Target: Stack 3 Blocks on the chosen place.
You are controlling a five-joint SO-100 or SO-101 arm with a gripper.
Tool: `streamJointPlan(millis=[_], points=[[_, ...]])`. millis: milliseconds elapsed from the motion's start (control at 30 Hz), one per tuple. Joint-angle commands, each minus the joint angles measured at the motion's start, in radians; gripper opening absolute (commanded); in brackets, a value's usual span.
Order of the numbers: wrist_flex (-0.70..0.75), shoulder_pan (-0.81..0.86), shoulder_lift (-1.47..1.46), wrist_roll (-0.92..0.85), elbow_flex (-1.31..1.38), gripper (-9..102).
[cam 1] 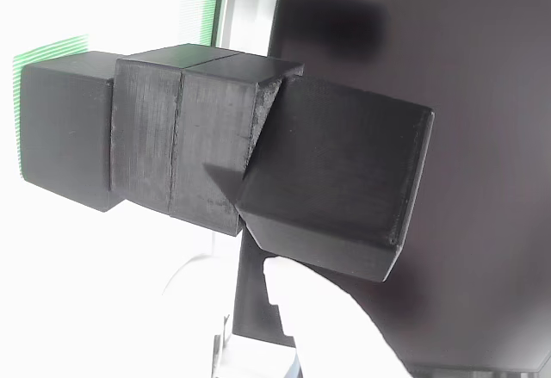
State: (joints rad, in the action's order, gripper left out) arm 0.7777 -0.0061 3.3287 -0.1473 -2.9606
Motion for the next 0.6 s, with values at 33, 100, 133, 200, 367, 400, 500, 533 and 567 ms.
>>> streamJointPlan(millis=[33,100,133,200,367,400,500,533,567], points=[[0.02,0.002,0.044,0.034,-0.035,0],[0.032,0.0,0.08,0.074,-0.066,0],[0.038,0.003,0.097,0.098,-0.077,0],[0.054,-0.006,0.107,0.124,-0.091,0],[0.063,-0.003,0.107,0.175,-0.117,0],[0.063,0.003,0.107,0.19,-0.124,1],[0.046,0.005,0.107,0.193,-0.155,1],[0.044,0.005,0.107,0.193,-0.166,1],[0.038,0.005,0.107,0.193,-0.181,2]])
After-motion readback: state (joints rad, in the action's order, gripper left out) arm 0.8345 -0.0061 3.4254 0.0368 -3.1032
